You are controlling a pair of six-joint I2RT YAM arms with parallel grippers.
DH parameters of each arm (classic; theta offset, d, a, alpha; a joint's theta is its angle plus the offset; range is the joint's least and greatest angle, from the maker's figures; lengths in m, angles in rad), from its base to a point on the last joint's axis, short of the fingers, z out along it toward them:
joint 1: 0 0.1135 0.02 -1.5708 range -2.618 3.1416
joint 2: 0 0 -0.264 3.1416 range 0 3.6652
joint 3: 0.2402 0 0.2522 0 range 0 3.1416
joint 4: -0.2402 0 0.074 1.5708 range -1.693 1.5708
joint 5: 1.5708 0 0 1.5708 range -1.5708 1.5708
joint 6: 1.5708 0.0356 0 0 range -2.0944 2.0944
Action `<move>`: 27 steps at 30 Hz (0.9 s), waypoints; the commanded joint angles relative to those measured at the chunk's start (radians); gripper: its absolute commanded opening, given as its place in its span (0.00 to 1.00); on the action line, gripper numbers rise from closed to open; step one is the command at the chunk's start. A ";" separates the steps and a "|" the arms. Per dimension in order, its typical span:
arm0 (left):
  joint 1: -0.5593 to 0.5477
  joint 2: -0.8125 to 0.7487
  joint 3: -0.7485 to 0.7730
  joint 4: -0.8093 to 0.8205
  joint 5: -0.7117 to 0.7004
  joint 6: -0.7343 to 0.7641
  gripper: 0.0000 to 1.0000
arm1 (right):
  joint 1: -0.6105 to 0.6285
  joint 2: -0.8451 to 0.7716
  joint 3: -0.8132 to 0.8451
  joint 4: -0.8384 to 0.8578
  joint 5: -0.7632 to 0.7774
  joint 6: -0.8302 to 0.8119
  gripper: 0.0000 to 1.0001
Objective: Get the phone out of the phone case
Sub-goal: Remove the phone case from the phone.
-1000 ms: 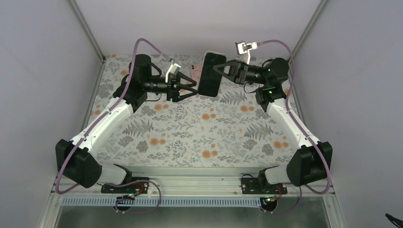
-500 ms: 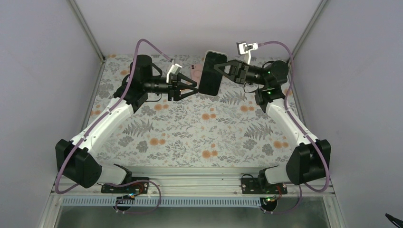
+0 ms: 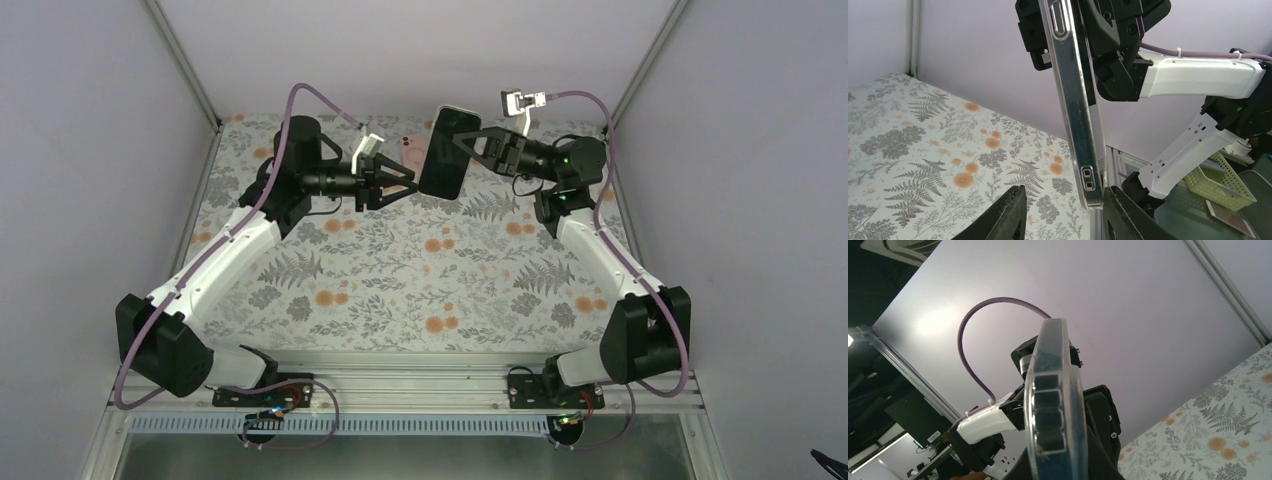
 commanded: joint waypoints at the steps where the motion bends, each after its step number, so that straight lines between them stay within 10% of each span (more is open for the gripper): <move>1: 0.012 0.035 -0.009 -0.049 -0.179 0.032 0.38 | 0.028 -0.036 0.007 0.171 -0.024 0.160 0.04; 27: 0.003 0.039 -0.035 -0.085 -0.305 0.070 0.34 | 0.031 -0.024 -0.015 0.345 0.021 0.337 0.04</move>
